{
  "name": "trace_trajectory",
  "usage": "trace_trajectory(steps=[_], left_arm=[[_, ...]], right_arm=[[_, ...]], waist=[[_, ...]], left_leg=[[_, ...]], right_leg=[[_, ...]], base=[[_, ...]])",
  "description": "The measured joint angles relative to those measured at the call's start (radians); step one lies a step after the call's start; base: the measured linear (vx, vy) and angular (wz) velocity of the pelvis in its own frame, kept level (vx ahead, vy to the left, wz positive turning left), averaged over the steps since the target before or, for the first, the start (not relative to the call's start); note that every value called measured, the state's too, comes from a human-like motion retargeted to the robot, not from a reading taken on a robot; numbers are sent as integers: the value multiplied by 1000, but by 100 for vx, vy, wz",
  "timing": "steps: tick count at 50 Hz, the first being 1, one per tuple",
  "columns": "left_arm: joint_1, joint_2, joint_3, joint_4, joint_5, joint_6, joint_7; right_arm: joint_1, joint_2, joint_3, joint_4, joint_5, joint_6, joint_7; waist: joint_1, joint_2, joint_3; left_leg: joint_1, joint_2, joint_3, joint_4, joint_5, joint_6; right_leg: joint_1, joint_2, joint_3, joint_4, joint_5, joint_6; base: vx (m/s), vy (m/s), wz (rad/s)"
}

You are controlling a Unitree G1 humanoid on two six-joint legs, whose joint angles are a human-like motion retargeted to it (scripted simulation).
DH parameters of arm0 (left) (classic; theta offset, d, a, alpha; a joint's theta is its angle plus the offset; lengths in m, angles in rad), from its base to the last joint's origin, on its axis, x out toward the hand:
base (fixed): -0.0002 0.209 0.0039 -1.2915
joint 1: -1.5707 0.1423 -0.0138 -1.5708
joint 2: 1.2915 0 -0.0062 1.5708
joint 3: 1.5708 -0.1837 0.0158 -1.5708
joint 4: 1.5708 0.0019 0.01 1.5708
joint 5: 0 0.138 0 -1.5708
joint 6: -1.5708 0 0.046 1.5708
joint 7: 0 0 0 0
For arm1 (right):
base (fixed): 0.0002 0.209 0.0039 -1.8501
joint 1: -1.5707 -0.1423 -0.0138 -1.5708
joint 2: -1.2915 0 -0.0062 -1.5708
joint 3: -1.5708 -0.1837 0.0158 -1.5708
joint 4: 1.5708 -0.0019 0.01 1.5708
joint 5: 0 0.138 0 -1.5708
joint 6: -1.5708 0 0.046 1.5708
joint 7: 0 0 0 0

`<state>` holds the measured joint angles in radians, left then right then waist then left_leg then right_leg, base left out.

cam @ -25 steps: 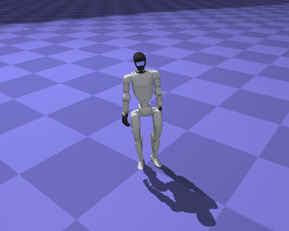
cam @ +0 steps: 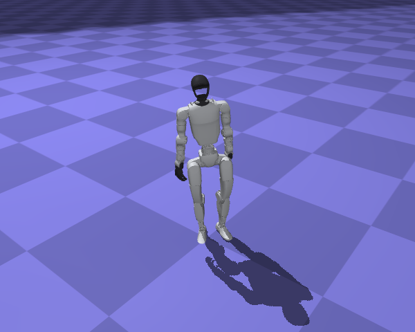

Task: Upper body actions

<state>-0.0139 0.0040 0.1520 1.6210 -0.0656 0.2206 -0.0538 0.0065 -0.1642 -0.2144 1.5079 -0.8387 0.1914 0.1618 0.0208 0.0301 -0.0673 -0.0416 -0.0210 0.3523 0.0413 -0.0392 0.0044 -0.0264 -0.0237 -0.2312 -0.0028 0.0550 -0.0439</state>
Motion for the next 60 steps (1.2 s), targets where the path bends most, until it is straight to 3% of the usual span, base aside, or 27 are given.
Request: trace_trajectory(steps=[60], left_arm=[[1,-5,3,1,1,3,3]], right_arm=[[-6,6,6,-3,-17,-3,2]], waist=[[-6,-6,-13]], left_leg=[[-4,0,4,-3,5,0]], right_leg=[[-8,5,3,0,-4,0]], base=[[0,0,0]])
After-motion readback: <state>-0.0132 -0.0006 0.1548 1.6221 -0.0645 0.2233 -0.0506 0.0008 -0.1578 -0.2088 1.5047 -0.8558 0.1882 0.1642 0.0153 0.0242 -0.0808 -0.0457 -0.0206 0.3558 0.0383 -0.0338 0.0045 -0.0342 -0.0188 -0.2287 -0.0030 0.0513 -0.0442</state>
